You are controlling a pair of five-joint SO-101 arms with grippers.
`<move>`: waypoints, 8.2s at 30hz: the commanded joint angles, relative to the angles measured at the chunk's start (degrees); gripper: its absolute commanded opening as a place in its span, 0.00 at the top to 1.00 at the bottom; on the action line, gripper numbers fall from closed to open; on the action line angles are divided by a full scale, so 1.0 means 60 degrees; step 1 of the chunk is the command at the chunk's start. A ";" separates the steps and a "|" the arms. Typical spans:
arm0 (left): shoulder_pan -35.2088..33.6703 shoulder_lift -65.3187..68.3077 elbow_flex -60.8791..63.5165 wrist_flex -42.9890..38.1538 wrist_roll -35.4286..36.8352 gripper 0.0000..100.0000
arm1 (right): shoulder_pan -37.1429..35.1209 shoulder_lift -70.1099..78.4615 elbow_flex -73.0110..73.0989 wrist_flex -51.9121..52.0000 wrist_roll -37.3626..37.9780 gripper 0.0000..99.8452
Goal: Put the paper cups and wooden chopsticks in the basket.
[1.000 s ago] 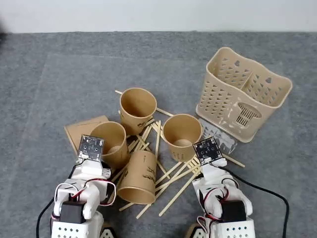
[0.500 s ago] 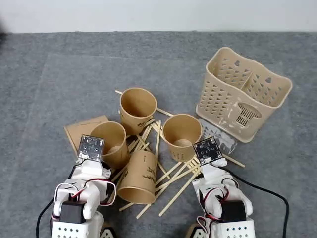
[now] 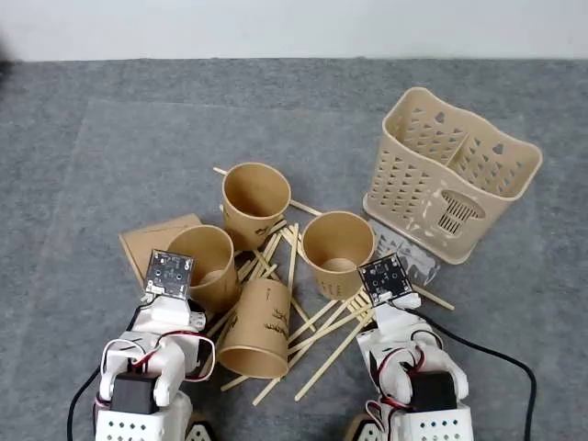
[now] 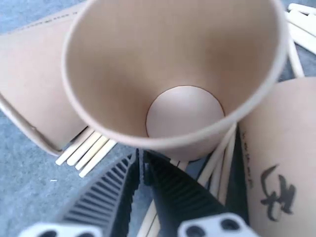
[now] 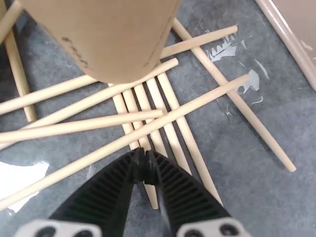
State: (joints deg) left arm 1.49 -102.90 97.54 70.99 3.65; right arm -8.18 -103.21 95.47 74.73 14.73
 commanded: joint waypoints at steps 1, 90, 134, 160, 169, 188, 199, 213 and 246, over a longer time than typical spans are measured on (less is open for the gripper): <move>-0.0088 -0.0161 -0.0183 0.0029 -0.0103 0.98 | 0.0139 -0.0125 0.0161 0.0037 0.0103 0.99; -0.0088 -0.0161 -0.0183 0.0029 -0.0103 0.98 | -0.1473 1.4000 -1.4418 0.1282 -0.3853 0.76; -0.0088 -0.0161 -0.0183 0.0029 -0.0103 0.98 | -0.2762 1.6842 -1.7026 0.2689 -0.1201 0.83; -0.0073 -0.0161 -0.0183 0.0029 -0.0103 0.98 | -0.2571 1.0029 -0.9641 -0.0667 0.5963 0.78; -0.0088 -0.0161 -0.0183 0.0029 -0.0103 0.98 | -0.2908 0.9824 -0.7253 -0.3568 0.6007 0.73; -0.0088 -0.0161 -0.0183 0.0029 -0.0103 0.98 | -0.2484 1.1289 -0.6007 -0.7026 0.5993 0.88; -0.0088 -0.0161 -0.0183 0.0029 -0.0103 0.98 | -0.2469 1.1319 -0.7297 -0.5810 0.5846 0.99; -0.0088 -0.0161 -0.0183 0.0029 -0.0103 0.98 | -0.1194 1.1436 -1.4930 0.0623 0.4220 0.99; -0.0088 -0.0161 -0.0183 0.0029 -0.0103 0.98 | 0.5604 1.3194 -1.7582 0.1077 0.5465 0.99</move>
State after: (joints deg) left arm 1.05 -102.90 97.54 70.99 3.65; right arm 24.62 -23.91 -7.03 82.55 46.90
